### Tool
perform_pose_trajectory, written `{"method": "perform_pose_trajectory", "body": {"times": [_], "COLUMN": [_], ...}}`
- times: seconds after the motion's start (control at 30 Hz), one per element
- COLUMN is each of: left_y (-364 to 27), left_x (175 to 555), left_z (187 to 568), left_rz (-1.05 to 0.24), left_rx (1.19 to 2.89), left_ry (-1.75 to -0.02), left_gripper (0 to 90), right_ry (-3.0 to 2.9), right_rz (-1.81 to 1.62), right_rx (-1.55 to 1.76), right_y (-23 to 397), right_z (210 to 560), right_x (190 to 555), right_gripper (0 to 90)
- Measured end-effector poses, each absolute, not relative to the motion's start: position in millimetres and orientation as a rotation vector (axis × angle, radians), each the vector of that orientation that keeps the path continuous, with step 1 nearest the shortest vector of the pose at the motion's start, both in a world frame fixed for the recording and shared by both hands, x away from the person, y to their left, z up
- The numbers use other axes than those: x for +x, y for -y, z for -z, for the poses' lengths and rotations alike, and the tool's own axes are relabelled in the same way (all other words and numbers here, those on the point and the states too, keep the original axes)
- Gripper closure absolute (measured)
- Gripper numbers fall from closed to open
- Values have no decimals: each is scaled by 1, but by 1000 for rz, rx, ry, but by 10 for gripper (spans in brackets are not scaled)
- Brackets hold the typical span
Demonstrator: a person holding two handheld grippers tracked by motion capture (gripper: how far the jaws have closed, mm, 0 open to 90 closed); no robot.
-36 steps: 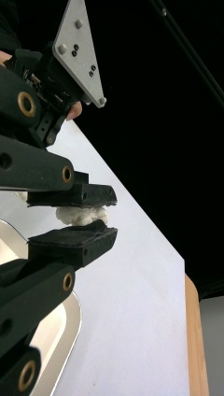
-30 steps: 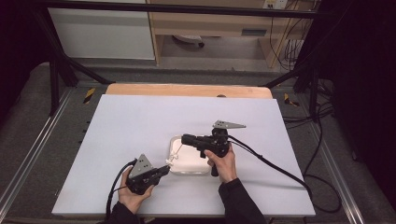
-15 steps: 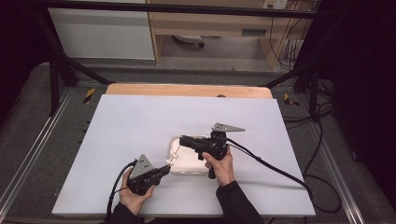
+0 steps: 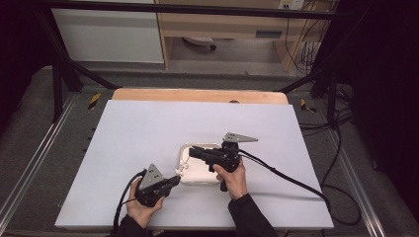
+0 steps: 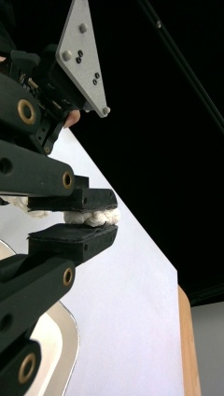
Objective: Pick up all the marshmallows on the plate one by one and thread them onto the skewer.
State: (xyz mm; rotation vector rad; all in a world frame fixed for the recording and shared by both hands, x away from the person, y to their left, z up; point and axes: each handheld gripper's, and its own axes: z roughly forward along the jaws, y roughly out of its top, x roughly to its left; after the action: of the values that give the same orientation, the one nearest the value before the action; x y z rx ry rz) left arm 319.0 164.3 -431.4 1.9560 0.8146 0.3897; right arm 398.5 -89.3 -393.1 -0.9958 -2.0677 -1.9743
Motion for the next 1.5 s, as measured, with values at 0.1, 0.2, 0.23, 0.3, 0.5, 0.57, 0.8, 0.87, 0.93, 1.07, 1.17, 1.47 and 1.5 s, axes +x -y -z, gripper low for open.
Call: {"method": "perform_pose_trajectory", "body": {"times": [0.1, 0.2, 0.23, 0.3, 0.5, 0.57, 0.8, 0.87, 0.93, 1.07, 1.17, 1.47, 1.5], "left_y": [-164, -164, -165, -165, -164, -164, -163, -163, -162, -163, -163, -162, -162], "left_x": [319, 319, 319, 319, 320, 320, 319, 320, 319, 320, 319, 320, 320], "left_z": [432, 431, 431, 431, 432, 432, 432, 432, 432, 432, 432, 431, 431], "left_rz": [-396, -399, -399, -398, -380, -377, -386, -380, -375, -365, -372, -359, -359], "left_rx": [1970, 1965, 1964, 1969, 1977, 1977, 1992, 1991, 1995, 1984, 1990, 1992, 1992], "left_ry": [-813, -817, -816, -819, -815, -819, -823, -824, -818, -823, -815, -812, -810], "left_gripper": [894, 894, 894, 894, 894, 894, 894, 894, 894, 894, 894, 894, 894], "right_ry": [2093, 2112, 2110, 2120, 2114, 2115, 2137, 2139, 2138, 2117, 2113, 2097, 2096], "right_rz": [1972, 1969, 1974, 1984, 1996, 1997, 1991, 1990, 1990, 1995, 1999, 2006, 2006], "right_rx": [-986, -985, -981, -981, -969, -968, -961, -962, -964, -957, -953, -950, -949], "right_y": [89, 89, 89, 89, 86, 86, 85, 85, 84, 83, 83, 81, 81], "right_z": [394, 394, 394, 395, 398, 399, 401, 401, 401, 402, 403, 405, 405], "right_x": [398, 397, 396, 395, 394, 393, 391, 391, 391, 390, 389, 389, 389], "right_gripper": [819, 821, 821, 821, 823, 823, 823, 823, 823, 823, 823, 823, 823]}}
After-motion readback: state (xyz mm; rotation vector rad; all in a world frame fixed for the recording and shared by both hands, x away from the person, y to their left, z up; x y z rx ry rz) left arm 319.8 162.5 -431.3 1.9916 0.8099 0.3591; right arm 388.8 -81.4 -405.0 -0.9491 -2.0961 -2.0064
